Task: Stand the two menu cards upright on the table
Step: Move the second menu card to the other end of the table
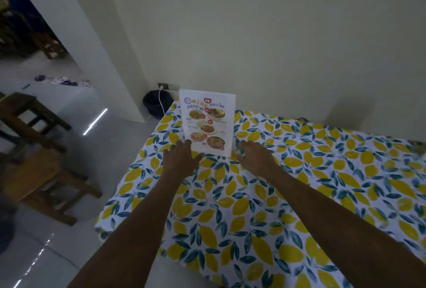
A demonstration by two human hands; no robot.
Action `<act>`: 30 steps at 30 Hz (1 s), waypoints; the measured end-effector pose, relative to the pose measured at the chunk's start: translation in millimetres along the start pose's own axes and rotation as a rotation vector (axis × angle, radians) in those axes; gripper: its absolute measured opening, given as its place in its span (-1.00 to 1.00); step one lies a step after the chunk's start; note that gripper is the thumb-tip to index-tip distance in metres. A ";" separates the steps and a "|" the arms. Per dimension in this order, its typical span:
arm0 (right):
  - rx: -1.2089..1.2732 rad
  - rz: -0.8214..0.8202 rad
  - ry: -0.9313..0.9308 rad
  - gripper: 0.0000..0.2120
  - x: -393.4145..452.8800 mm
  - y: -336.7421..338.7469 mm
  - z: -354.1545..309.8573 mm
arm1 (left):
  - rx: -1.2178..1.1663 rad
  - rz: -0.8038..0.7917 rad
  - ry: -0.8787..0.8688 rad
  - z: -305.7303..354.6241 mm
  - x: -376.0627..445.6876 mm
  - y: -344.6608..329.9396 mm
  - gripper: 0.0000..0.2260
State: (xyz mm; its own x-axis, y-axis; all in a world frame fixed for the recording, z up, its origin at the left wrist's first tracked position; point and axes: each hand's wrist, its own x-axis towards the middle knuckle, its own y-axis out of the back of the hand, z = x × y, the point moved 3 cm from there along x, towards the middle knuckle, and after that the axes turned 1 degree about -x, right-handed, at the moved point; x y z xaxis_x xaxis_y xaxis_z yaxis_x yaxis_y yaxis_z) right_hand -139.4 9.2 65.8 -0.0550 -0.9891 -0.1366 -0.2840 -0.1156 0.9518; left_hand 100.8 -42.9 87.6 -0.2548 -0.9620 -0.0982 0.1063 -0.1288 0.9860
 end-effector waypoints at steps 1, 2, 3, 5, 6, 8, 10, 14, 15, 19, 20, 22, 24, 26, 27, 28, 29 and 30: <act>0.027 -0.009 -0.029 -0.54 13.4 -5.5 0.8 | -0.003 -0.020 0.006 -5.0 14.9 -3.5 -0.34; 0.049 -0.017 -0.058 -0.53 26.7 -11.3 2.1 | -0.006 -0.040 0.009 -10.2 30.1 -7.7 -0.33; 0.073 -0.028 -0.086 -0.52 38.4 -16.0 2.8 | -0.016 -0.059 0.020 -15.3 44.3 -11.6 -0.32; 0.148 -0.035 -0.135 -0.54 60.3 -26.9 4.3 | -0.051 -0.082 0.045 -24.1 71.2 -18.7 -0.31; 0.204 -0.035 -0.161 -0.55 69.8 -32.4 5.6 | -0.060 -0.091 0.051 -27.6 82.8 -21.5 -0.31; 0.319 -0.024 -0.201 -0.56 84.6 -40.2 6.9 | -0.075 -0.092 0.058 -32.9 103.5 -24.9 -0.33; 0.413 0.009 -0.231 -0.59 96.2 -45.6 7.8 | -0.120 -0.096 0.103 -38.1 120.5 -25.5 -0.33; 0.474 0.087 -0.265 -0.74 107.1 -52.5 3.1 | -0.382 -0.109 0.172 -50.4 149.6 -31.3 -0.29; 0.477 0.112 -0.265 -0.76 108.5 -53.0 1.5 | -0.439 -0.106 0.156 -52.0 156.4 -32.5 -0.32; 0.505 0.167 -0.251 -0.84 114.6 -53.8 -0.3 | -0.543 -0.026 0.093 -55.7 176.7 -25.4 -0.63; 0.505 0.188 -0.241 -0.81 118.1 -51.9 -1.0 | -0.576 -0.020 0.076 -56.3 181.4 -22.5 -0.65; 0.504 0.221 -0.240 -0.81 128.1 -46.1 -4.2 | -0.608 -0.025 0.040 -59.6 193.0 -16.0 -0.65; 0.499 0.243 -0.243 -0.86 144.0 -41.2 -8.4 | -0.586 -0.014 0.004 -65.6 210.7 -6.8 -0.65; 0.494 0.257 -0.249 -0.83 165.5 -36.6 -14.5 | -0.578 -0.005 -0.041 -74.5 233.1 3.6 -0.62; 0.489 0.262 -0.253 -0.82 177.3 -33.4 -18.5 | -0.581 0.000 -0.060 -79.9 245.9 7.6 -0.60; 0.480 0.272 -0.253 -0.81 189.2 -30.8 -23.1 | -0.584 0.011 -0.080 -85.5 258.5 11.4 -0.60; 0.464 0.278 -0.260 -0.80 201.1 -26.9 -28.8 | -0.580 0.023 -0.106 -90.9 272.2 15.1 -0.60; 0.452 0.292 -0.272 -0.80 214.1 -25.5 -32.8 | -0.573 0.031 -0.137 -96.3 286.8 17.4 -0.61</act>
State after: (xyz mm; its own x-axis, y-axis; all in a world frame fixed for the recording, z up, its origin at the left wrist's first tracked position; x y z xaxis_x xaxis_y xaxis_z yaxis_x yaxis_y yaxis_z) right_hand -112.6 -202.6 21.3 -0.4180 -0.9084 -0.0095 -0.5957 0.2661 0.7579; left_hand 122.1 -344.2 63.6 -0.3614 -0.9323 -0.0147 0.6083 -0.2476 0.7541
